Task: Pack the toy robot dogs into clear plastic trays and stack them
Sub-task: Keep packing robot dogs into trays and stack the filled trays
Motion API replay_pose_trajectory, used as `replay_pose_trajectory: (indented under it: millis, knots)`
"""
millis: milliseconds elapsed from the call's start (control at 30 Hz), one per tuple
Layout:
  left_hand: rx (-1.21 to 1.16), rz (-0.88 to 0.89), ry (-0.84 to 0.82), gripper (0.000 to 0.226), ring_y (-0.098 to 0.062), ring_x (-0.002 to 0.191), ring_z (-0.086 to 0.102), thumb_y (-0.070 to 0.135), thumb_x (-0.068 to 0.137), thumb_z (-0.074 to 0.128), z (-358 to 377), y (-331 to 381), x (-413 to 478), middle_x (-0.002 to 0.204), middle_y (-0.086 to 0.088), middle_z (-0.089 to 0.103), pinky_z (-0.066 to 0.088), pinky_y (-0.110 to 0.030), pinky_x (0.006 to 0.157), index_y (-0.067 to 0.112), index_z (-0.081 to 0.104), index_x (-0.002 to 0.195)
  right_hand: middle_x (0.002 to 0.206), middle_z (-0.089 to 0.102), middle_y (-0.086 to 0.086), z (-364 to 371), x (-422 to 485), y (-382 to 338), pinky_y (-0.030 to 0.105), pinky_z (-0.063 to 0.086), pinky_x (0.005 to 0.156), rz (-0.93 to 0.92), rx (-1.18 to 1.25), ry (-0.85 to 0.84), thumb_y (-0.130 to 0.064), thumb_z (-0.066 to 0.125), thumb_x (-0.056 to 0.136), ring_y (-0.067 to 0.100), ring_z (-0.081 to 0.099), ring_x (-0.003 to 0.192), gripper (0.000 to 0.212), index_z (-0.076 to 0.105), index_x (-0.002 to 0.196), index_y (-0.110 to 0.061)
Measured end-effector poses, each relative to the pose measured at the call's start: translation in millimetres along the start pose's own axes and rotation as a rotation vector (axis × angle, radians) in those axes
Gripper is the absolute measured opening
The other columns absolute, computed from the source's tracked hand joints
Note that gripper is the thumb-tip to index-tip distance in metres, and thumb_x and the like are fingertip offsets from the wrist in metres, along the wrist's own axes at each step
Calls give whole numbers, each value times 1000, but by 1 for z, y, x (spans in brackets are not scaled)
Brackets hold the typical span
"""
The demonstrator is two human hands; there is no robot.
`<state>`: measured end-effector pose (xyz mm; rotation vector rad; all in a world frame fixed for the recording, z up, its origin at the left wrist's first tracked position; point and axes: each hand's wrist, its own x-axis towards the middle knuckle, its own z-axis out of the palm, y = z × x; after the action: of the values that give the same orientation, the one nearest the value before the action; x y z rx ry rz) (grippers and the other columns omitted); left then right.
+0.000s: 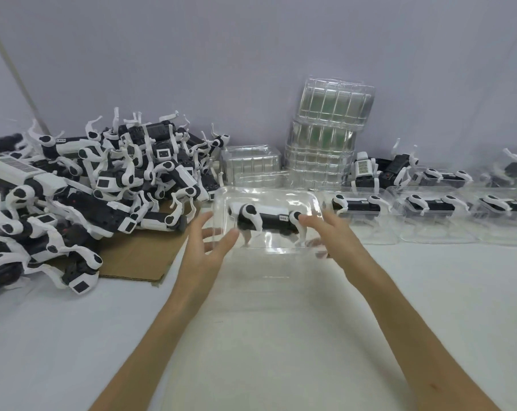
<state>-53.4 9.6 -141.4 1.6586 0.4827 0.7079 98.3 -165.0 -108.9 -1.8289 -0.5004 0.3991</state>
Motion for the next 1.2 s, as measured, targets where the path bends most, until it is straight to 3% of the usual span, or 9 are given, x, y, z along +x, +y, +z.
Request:
replay_pose_trajectory:
  millis: [100,167,333,500,667,800,900,1067,1200]
  knots:
    - [97,-66,-35,68,-9,113,56,69,82,60,0,-3,1,129,6,54,46,-32,90,36,43,139,119,57,-5,-10,2,3,30,48,73,121,-114,-45,-54,59,91,13,62,90,43,54,126,-28]
    - [163,-107,-57,54,-11,115,53,58,88,59,2,-6,3,134,6,51,40,-29,89,34,47,134,139,50,-2,-13,5,8,31,43,86,78,-242,-17,-52,61,92,18,56,115,59,43,142,-27]
    - [225,-56,-101,39,15,95,59,46,92,63,4,-5,0,116,26,55,40,-14,74,39,50,128,156,30,-6,-3,-6,1,25,29,103,-366,-517,81,-38,70,89,13,37,137,69,35,148,-27]
    - [235,-18,-79,30,10,84,63,37,91,68,3,-7,1,113,21,64,48,-27,74,39,58,119,165,6,-11,20,-18,-14,42,12,121,-494,-768,-295,-53,82,69,13,8,152,100,23,150,-45]
    - [207,20,43,12,-6,78,69,33,95,63,5,-8,0,104,15,69,50,-33,69,34,64,107,140,47,-4,26,-17,-19,49,6,123,-459,-934,-361,-35,70,90,18,46,130,57,48,143,-32]
    - [86,31,227,15,-6,63,66,23,101,51,1,-3,1,94,8,69,47,-38,67,30,63,96,118,53,-6,9,-25,-17,47,18,120,-568,-878,-374,-27,58,100,17,54,106,20,66,118,-25]
    - [30,41,293,20,-9,63,65,17,100,49,-2,1,1,94,5,67,45,-36,64,30,62,94,115,59,-3,-14,-34,-20,34,46,97,-688,-702,-331,-16,58,100,12,57,94,7,63,103,-12]
    - [57,48,243,20,-14,65,64,13,99,50,4,3,-3,95,4,66,46,-37,65,29,62,94,139,44,-28,-64,-34,-37,3,39,91,-770,-620,-158,-9,64,95,2,59,110,12,65,103,-18]
    - [129,77,192,19,-5,61,63,11,99,50,9,4,-9,97,7,65,47,-40,69,27,61,95,150,45,-11,-114,-9,-44,43,43,106,-762,-870,104,-12,64,95,18,58,123,33,63,128,-15]
